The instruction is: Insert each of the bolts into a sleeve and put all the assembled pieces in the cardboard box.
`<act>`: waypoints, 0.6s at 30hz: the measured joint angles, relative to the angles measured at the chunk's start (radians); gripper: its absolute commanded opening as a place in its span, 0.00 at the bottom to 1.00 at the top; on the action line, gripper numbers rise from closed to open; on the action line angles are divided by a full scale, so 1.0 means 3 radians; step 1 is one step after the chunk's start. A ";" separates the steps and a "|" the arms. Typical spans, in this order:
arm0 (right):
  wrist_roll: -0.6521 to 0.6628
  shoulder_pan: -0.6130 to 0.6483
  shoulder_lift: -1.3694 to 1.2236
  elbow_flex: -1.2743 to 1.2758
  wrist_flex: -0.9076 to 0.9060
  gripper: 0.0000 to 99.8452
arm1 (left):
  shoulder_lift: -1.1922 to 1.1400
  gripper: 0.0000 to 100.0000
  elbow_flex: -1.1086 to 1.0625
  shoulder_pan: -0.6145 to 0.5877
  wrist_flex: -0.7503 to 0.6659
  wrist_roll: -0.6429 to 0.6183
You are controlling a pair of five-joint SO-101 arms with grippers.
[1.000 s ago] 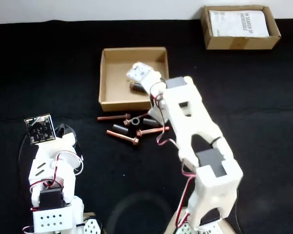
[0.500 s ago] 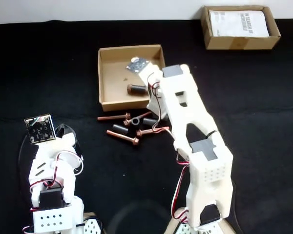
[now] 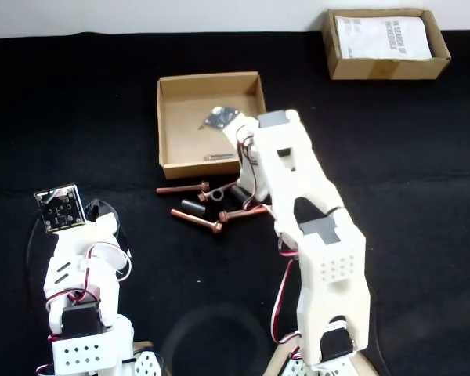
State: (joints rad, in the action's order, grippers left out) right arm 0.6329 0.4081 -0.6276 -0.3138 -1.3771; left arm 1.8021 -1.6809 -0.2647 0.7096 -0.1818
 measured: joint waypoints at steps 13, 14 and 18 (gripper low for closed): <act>0.0322 0.0031 -0.0113 -0.0066 0.0266 0.04 | 0.0000 0.01 0.0000 0.0000 0.0000 0.0000; 0.0481 0.0026 -0.0118 -0.0087 0.0271 0.01 | 0.0000 0.01 0.0000 0.0000 0.0000 0.0000; 0.1002 0.0041 -0.0123 -0.0143 0.0307 0.01 | 0.0000 0.01 0.0000 0.0000 0.0000 0.0000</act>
State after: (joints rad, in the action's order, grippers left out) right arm 0.9337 0.4204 -0.6644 -0.3567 -1.2850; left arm 1.8021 -1.6809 -0.2647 0.7096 -0.1818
